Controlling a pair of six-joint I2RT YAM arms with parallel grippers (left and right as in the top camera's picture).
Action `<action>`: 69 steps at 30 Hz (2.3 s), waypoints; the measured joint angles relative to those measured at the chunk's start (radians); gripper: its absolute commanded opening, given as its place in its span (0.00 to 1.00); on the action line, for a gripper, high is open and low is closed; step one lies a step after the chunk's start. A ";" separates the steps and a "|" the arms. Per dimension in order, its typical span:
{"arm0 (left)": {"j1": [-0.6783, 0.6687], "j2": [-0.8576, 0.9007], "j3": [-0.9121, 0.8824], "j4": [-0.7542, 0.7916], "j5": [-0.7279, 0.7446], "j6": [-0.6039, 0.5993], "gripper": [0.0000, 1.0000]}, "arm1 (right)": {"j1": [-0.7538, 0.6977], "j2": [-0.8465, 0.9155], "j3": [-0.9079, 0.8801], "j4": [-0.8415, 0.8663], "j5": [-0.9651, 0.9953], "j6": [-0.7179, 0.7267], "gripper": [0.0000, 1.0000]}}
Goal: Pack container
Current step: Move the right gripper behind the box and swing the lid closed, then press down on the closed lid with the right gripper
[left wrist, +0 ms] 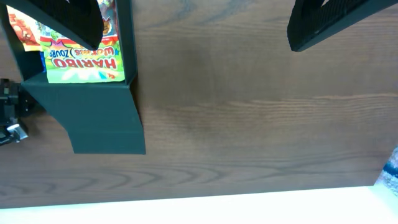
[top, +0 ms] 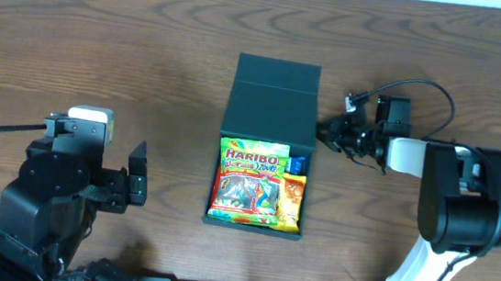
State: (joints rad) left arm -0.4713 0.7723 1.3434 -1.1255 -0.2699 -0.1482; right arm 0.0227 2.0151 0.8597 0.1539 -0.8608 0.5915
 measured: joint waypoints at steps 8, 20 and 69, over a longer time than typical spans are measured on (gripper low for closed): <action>0.000 0.000 0.000 0.000 0.000 0.000 0.95 | 0.034 0.025 -0.005 0.211 -0.027 0.146 0.01; 0.000 0.000 0.000 0.000 0.000 0.000 0.95 | 0.034 0.030 -0.006 0.593 -0.214 0.330 0.02; 0.000 0.000 0.000 0.000 0.000 0.000 0.95 | 0.568 -0.839 -0.007 -0.844 0.401 -0.261 0.02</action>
State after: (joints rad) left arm -0.4713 0.7723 1.3437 -1.1259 -0.2699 -0.1486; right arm 0.5907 1.1759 0.8524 -0.6903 -0.4595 0.3302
